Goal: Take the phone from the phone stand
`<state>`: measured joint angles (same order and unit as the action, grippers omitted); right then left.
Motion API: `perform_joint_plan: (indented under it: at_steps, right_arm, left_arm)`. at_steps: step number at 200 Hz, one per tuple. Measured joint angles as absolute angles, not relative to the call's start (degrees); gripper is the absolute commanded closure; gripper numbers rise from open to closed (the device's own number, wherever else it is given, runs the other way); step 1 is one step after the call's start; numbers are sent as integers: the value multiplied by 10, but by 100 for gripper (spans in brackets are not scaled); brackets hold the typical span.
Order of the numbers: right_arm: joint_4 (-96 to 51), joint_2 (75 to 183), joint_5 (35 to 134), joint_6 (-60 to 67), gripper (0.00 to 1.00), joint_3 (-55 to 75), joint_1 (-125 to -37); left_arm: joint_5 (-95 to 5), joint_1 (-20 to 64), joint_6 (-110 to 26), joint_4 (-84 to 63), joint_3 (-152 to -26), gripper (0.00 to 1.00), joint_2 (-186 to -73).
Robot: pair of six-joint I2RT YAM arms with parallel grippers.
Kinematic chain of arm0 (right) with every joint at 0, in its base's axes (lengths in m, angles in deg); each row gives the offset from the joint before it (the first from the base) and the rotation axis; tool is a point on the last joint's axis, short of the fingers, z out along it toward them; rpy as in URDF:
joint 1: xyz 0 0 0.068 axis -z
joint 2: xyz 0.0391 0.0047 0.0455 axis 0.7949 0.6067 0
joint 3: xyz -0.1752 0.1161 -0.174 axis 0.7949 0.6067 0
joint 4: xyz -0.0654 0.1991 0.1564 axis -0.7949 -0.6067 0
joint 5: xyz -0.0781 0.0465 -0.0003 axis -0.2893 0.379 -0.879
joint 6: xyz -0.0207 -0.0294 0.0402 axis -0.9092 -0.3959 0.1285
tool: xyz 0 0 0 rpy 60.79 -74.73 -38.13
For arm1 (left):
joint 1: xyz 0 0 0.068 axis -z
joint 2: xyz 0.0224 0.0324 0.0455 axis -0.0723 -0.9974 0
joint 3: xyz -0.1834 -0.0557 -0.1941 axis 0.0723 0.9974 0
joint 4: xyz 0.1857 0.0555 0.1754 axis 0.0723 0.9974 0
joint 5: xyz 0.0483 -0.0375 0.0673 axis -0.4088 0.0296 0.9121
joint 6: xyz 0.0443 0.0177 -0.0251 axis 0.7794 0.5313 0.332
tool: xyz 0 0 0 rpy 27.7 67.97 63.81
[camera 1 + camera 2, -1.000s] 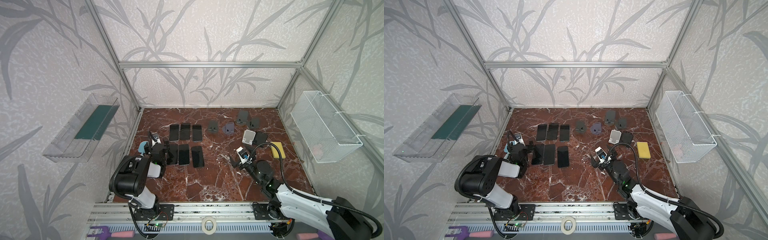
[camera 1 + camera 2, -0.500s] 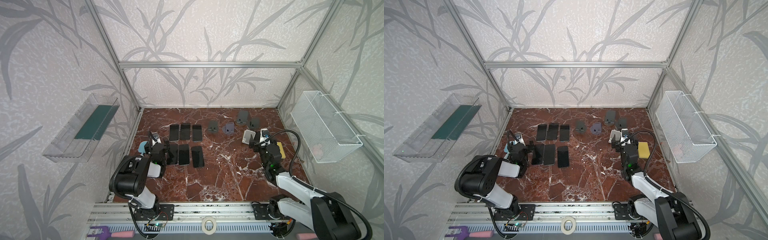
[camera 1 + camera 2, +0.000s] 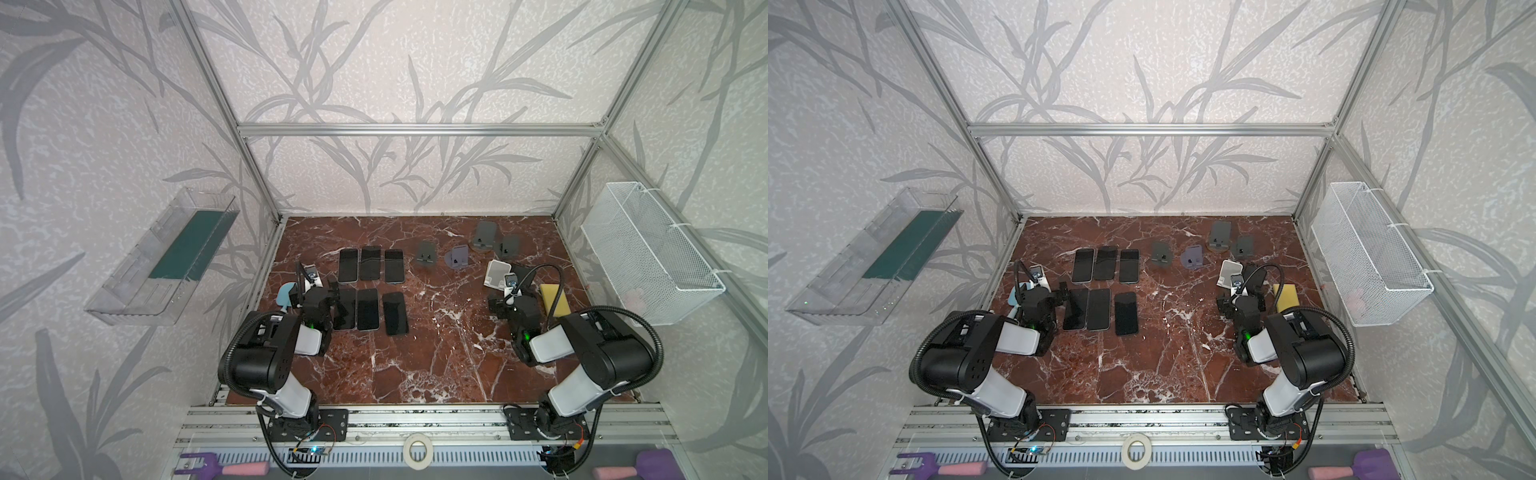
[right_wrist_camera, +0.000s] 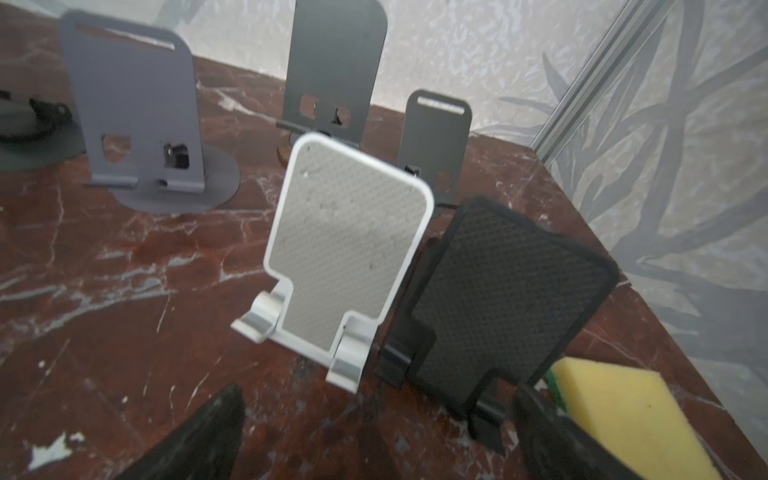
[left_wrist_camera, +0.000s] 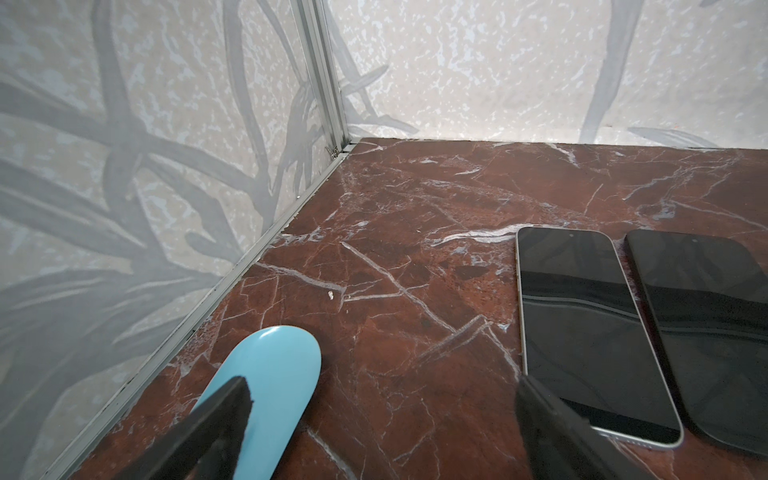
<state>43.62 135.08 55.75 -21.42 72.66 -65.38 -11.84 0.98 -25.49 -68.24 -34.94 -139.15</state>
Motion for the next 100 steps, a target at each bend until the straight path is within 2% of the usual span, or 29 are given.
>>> perform_joint_plan:
  at_steps: [100]
  right_arm:
    - [394, 1348, 558, -210, 1, 681, -645]
  left_arm:
    - [-118, 10, -255, -682, -349, 1, -1391]
